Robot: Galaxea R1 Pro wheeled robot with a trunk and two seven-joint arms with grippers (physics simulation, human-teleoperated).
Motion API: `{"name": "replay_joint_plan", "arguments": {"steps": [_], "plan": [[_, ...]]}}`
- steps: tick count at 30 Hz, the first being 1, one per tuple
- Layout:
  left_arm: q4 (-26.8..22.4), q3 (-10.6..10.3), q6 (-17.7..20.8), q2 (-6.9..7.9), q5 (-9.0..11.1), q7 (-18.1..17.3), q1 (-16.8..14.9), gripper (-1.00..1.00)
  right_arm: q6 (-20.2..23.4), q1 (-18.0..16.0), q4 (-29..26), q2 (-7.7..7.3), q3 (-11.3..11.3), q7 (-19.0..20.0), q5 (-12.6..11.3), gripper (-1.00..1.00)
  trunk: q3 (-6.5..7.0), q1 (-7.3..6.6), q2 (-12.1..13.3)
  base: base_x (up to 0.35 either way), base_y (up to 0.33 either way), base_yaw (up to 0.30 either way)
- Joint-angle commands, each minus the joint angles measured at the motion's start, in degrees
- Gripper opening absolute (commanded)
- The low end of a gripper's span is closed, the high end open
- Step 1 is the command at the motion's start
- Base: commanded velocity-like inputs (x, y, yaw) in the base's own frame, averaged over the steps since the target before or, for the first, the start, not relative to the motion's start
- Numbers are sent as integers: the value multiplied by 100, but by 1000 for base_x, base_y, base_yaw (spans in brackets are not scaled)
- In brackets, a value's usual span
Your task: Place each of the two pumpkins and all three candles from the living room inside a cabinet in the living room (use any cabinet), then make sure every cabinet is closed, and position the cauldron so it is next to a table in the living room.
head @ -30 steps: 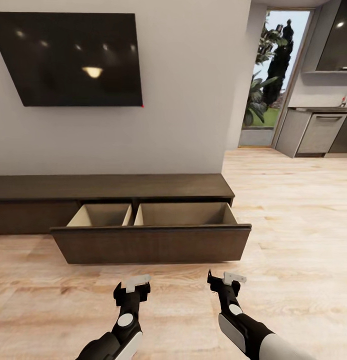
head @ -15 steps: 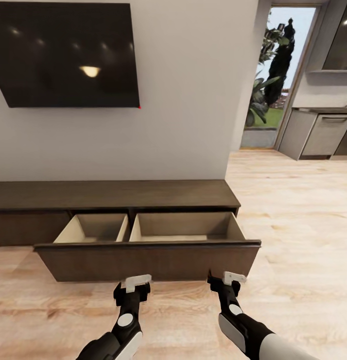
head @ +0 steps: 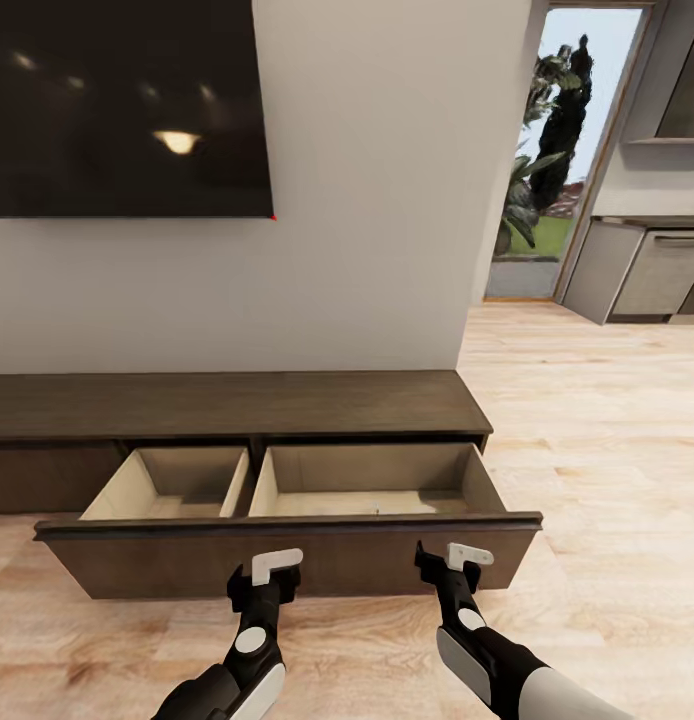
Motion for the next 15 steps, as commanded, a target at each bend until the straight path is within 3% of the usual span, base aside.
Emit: {"name": "replay_joint_plan", "arguments": {"steps": [1,7,15], "plan": [[-9,-27,1,7,34,43,-7,100,-24,-6,-8,-6,49,-32,-48,100,-5,0,-2,39,0,0],[-17,-29,-1,7,36,50,-7,100,-24,-6,-8,-6,49,-32,-48,100,-5,0,-2,11,0,0],[-25,-29,-1,7,36,50,-7,100,-24,-6,-8,-6,49,-32,-48,100,-149,175,-323,1,0,0]]}}
